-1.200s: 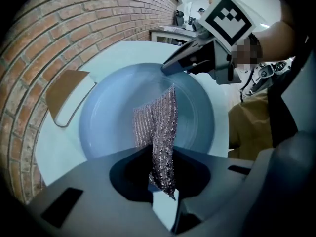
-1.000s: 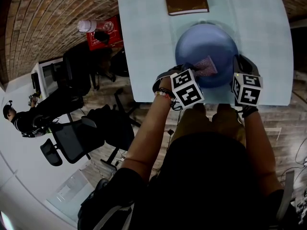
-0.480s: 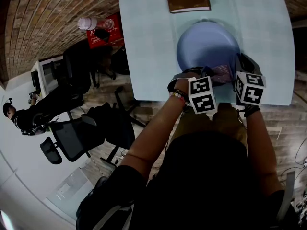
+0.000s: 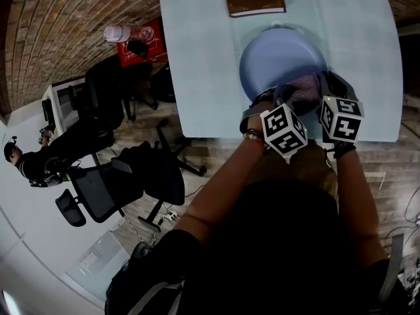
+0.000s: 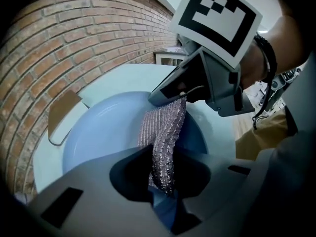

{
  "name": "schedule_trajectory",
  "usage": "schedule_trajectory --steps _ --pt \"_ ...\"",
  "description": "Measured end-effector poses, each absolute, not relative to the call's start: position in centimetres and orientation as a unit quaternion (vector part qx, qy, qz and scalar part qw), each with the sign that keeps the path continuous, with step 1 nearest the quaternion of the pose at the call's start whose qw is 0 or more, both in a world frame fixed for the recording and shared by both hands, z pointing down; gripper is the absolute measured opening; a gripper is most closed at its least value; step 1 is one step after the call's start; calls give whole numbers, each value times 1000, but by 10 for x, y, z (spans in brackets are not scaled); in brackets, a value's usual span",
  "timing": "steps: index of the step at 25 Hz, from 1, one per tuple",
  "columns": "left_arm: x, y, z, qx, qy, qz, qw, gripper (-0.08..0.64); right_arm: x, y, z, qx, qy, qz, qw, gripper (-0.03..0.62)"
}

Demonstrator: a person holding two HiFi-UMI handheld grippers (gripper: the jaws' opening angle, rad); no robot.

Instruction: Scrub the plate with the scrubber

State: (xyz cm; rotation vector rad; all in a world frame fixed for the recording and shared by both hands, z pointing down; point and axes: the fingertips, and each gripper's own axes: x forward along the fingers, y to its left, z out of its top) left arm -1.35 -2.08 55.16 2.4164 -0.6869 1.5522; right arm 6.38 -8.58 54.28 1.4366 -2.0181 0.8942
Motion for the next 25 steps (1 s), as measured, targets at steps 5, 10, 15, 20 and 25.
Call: schedule_trajectory --steps 5,10,15,20,25 --pt "-15 -35 553 802 -240 541 87 77 64 -86 542 528 -742 330 248 64" --pt "-15 -47 556 796 -236 550 89 77 65 -86 543 529 -742 331 247 63" --pt "-14 -59 558 793 -235 554 89 77 65 -87 543 527 -743 332 246 64" --pt "-13 -71 554 791 -237 557 89 77 66 -86 542 527 -743 332 245 64" --pt "-14 -77 554 788 -234 562 89 77 65 -85 543 525 -744 332 246 64"
